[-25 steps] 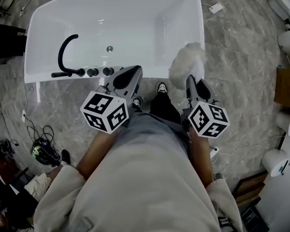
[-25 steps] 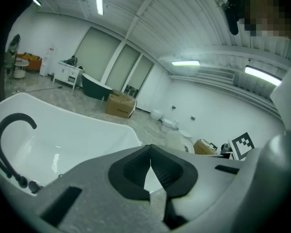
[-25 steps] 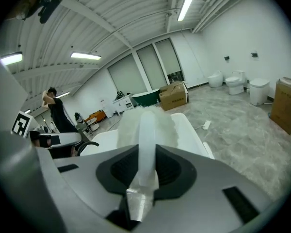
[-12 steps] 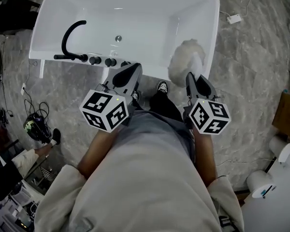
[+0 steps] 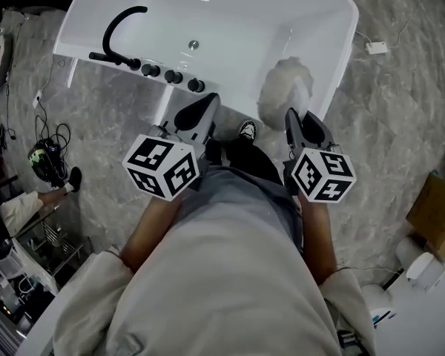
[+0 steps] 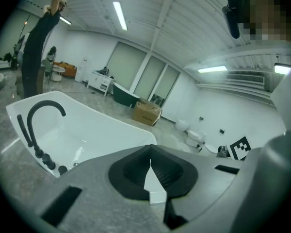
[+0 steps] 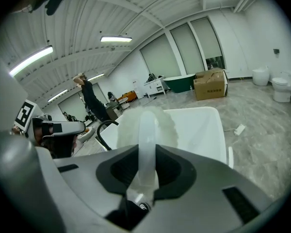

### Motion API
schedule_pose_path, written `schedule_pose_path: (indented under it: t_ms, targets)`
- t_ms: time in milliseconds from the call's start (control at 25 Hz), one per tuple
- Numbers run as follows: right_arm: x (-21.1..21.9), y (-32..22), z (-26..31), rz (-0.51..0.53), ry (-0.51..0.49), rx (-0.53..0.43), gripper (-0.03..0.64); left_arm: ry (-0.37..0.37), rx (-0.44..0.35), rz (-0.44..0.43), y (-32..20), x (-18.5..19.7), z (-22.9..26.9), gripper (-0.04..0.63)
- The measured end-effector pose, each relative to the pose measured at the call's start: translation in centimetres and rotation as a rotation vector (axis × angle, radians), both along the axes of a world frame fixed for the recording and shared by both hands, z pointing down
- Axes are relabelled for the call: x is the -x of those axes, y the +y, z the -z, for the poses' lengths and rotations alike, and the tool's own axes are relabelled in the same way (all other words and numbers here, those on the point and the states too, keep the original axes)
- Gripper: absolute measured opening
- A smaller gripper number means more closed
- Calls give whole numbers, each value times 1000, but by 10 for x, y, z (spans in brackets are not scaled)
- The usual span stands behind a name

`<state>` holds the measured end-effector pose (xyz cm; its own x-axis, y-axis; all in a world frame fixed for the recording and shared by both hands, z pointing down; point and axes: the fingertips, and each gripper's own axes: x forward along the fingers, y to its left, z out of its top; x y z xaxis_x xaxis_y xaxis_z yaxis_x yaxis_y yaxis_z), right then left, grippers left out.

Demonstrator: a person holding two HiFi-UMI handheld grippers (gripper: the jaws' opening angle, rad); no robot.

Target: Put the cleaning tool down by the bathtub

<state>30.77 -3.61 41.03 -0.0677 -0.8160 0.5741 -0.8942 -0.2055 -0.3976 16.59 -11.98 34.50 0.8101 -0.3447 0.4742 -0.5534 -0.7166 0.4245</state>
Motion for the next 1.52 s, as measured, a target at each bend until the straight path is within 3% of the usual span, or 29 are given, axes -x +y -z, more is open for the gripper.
schedule_pose_path:
  t_ms: [440, 1520]
  targets:
    - [0, 0, -8, 120, -4, -9, 75, -10, 2, 96, 12, 9, -3, 5]
    - [26, -18, -41, 259, -14, 72, 75, -15, 44, 163, 6, 36, -16, 5]
